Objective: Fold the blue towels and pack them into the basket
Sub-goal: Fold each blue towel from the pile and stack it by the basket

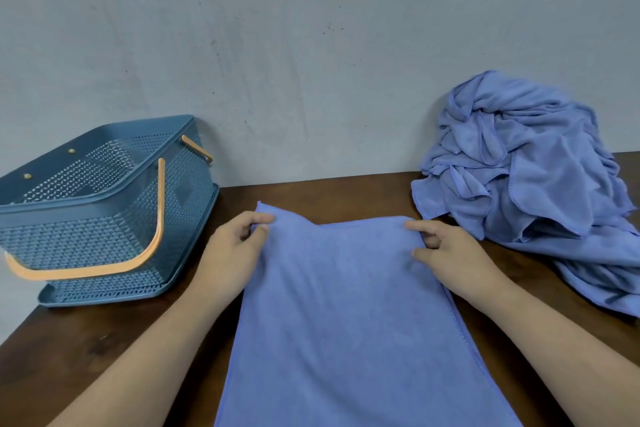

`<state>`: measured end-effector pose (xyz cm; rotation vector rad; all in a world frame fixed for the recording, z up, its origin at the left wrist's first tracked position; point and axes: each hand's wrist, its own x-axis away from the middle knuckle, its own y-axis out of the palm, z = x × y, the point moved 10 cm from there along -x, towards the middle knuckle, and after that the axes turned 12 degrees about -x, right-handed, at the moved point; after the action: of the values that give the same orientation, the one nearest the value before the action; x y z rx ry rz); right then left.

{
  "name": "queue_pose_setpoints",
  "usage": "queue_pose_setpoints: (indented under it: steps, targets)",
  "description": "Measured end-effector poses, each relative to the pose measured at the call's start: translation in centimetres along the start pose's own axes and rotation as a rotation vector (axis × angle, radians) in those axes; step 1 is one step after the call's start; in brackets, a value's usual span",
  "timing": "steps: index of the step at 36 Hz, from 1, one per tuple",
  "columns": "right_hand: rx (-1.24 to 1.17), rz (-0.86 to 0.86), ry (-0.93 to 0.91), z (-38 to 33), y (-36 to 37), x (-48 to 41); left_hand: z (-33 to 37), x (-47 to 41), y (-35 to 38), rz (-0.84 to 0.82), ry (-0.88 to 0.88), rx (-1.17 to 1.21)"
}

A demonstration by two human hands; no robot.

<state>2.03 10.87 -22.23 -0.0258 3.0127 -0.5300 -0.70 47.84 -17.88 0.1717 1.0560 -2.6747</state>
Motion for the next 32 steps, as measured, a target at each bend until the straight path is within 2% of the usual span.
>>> queue_pose_setpoints:
  steps: [4, 10, 16, 18, 22, 24, 28, 32]
  targets:
    - [0.012, -0.009, -0.008, 0.4, 0.0, -0.2, -1.9, 0.3, 2.8, -0.093, 0.068, -0.300]
    - [0.040, 0.004, -0.029, 0.2, -0.1, -0.9, -2.2, -0.4, 3.7, -0.101, 0.130, -0.429]
    - [0.069, -0.003, 0.030, -0.6, -0.1, -3.1, -2.1, -0.4, 4.4, -0.130, 0.121, -0.536]
    - [0.088, 0.029, 0.001, -0.8, -0.2, -3.6, -2.0, -0.3, 4.5, -0.145, 0.119, -0.544]
    - [0.031, 0.227, -0.084, -1.0, -1.7, -3.3, -1.9, -0.2, 4.4, -0.143, 0.125, -0.552]
    - [0.027, 0.266, -0.113, -0.7, -2.1, -3.3, -2.1, -0.2, 4.4, -0.138, 0.127, -0.556]
    - [0.297, 0.145, -0.126, -0.4, 0.1, -3.7, -2.2, -0.5, 4.5, -0.123, 0.138, -0.563]
    - [0.501, 0.112, -0.170, -0.7, 1.4, -3.7, -2.2, -0.8, 4.3, -0.127, 0.120, -0.572]
